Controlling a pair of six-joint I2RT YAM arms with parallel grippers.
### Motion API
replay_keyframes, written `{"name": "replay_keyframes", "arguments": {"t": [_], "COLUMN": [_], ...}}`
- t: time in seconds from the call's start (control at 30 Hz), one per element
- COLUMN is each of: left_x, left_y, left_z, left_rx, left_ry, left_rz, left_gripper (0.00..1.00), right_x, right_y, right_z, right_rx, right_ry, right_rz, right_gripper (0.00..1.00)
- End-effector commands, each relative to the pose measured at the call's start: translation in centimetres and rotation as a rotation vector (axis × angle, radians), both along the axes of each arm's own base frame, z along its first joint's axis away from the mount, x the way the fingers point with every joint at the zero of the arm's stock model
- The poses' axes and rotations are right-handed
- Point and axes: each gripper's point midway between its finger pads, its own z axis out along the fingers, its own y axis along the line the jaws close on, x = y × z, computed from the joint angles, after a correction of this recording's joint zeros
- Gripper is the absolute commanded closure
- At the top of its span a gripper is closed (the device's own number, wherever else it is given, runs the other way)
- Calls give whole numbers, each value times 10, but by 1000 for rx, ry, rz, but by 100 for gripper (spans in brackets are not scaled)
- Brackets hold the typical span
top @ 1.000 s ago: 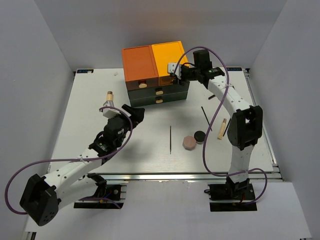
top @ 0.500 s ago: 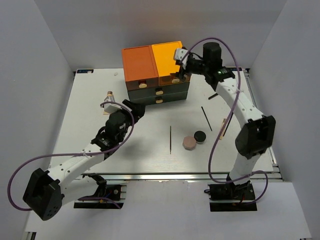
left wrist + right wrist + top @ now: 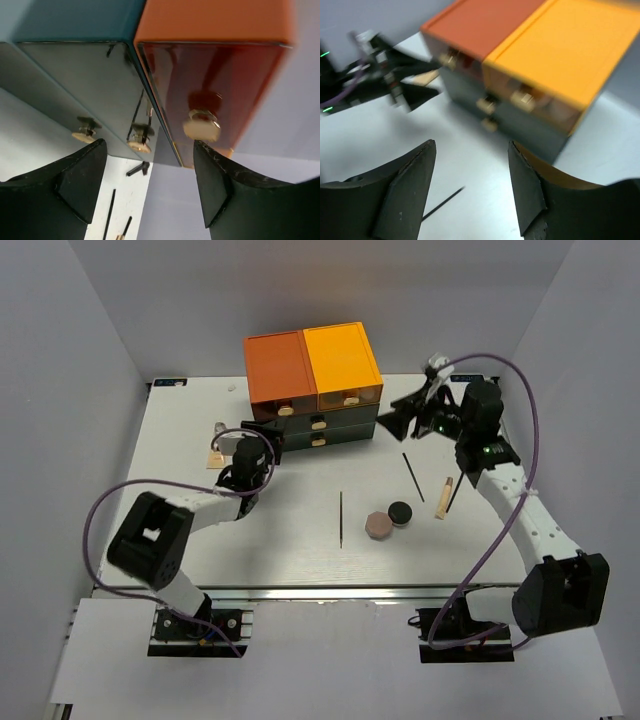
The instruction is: Organize the makeup
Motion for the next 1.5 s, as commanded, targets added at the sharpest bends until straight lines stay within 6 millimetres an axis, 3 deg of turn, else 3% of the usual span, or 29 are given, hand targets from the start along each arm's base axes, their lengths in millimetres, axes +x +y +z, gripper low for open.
{"name": "replay_keyframes", "arguments": {"t": [0.0,0.03,0.17,0.43,0.57,0.7,0.73,0.83,1.03,1.3,1.33,1.4,1.47], "left_x": [29,35,49,47,49,51,51,50,25,-32,-40,-47,-51], "left_y": [-19,-24,-31,-15,-5,6,6,4,3,-21,-23,-22,-21], "left_z": [59,50,53,51,35,34,33,37,25,28,20,27,24], "left_rx": [-161,-150,-152,-175,-161,-171,-174,-184,-180,-203,-195,-201,-195], "left_ry": [-153,-138,-139,-139,-65,-61,-61,-79,-72,-61,-42,-52,-42], "left_rz": [-28,-36,-39,37,105,165,166,153,105,0,-2,-2,-1], "left_gripper": [20,20,20,22,26,38,47,62,68,65,65,60,56], "right_x": [-41,-42,-41,-33,-28,-27,-27,-30,-38,-47,-47,-61,-84], "right_y": [12,10,5,-3,-4,-5,-6,-9,-17,-21,-22,-17,-13], "right_z": [-24,-30,-37,-51,-52,-53,-56,-60,-77,-102,-103,-108,-121], "right_rx": [85,82,71,56,59,55,51,26,-53,-111,-137,-174,-242], "right_ry": [172,175,188,214,225,226,230,216,181,199,171,150,95], "right_rz": [114,104,77,49,39,39,37,36,34,48,65,164,324], "right_gripper": [34,34,33,34,35,37,37,38,38,35,32,25,11]}}
